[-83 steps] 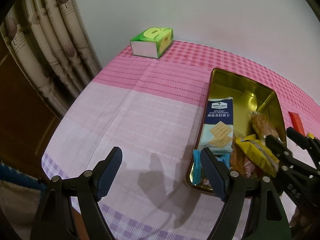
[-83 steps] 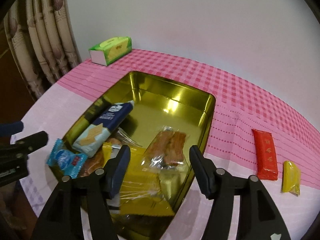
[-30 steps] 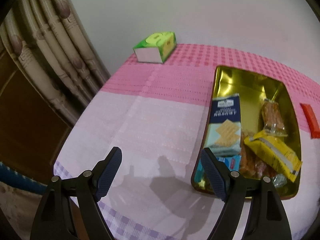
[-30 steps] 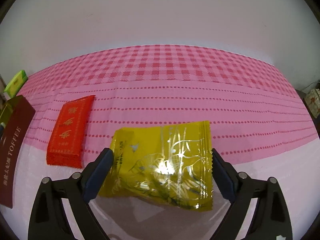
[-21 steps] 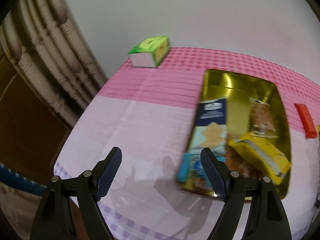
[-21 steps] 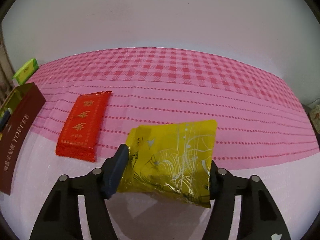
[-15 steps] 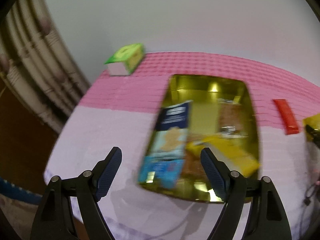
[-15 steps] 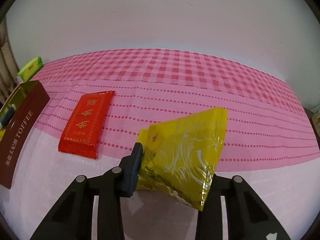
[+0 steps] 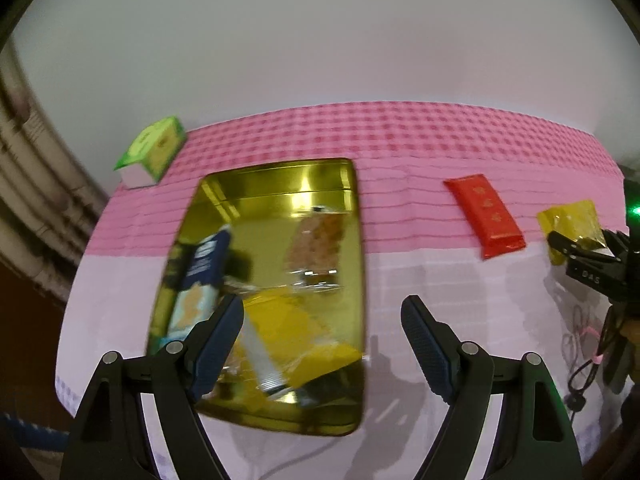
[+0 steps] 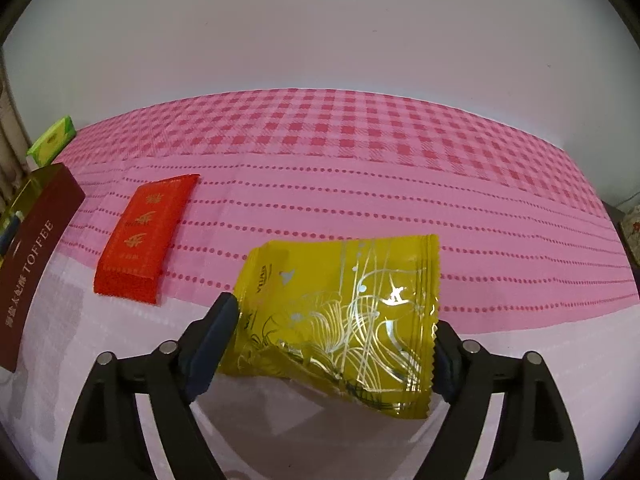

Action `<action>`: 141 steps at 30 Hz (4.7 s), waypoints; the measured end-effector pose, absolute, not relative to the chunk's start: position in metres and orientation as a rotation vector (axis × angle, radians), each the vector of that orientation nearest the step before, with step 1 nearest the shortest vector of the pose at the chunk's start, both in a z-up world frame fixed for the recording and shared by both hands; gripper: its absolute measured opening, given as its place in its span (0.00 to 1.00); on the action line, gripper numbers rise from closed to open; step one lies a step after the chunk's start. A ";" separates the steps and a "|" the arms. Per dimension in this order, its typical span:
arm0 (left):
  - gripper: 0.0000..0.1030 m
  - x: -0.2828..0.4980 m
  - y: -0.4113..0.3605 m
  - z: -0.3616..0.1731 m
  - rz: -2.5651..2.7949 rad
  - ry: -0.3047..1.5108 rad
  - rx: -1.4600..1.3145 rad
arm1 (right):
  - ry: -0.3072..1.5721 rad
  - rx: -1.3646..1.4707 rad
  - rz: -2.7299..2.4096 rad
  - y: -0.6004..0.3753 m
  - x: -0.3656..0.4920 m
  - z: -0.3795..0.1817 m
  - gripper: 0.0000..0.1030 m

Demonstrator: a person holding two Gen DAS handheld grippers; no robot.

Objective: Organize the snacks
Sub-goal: 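Grasp the red packet with the left tool while the right lifts the yellow pouch, then carry the red packet into the gold tin and open the left tool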

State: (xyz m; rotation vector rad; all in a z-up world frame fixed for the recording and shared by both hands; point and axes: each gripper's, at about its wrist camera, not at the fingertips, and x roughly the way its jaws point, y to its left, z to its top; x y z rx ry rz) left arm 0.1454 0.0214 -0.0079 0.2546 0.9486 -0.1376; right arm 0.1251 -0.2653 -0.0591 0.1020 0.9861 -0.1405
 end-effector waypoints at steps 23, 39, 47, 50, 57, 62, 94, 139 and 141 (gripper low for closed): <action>0.79 0.186 -0.087 -0.038 -0.308 1.032 0.264 | 0.968 0.065 -0.115 -0.281 0.092 -0.054 0.29; 0.79 0.231 -0.138 -0.075 -0.351 1.144 0.113 | 0.958 0.107 -0.130 -0.299 0.069 -0.054 0.29; 0.79 0.238 -0.158 -0.090 -0.313 1.132 0.177 | 0.958 0.108 -0.130 -0.300 0.069 -0.055 0.29; 0.77 0.240 -0.159 -0.094 -0.305 1.123 0.209 | 0.958 0.108 -0.130 -0.300 0.069 -0.054 0.29; 0.54 0.236 -0.157 -0.089 -0.321 1.102 0.223 | 0.958 0.108 -0.131 -0.300 0.069 -0.054 0.29; 0.48 0.231 -0.158 -0.086 -0.318 1.081 0.260 | 0.959 0.107 -0.131 -0.299 0.069 -0.055 0.29; 0.47 0.152 -0.084 -0.073 -0.368 1.044 0.279 | 0.939 0.221 -0.256 -0.329 0.052 -0.045 0.78; 0.48 0.153 -0.063 -0.060 -0.362 1.037 0.207 | 0.965 0.355 -0.707 -0.328 0.126 -0.066 0.82; 0.48 0.153 -0.061 -0.060 -0.357 1.039 0.200 | 0.960 0.344 -0.688 -0.327 0.123 -0.065 0.77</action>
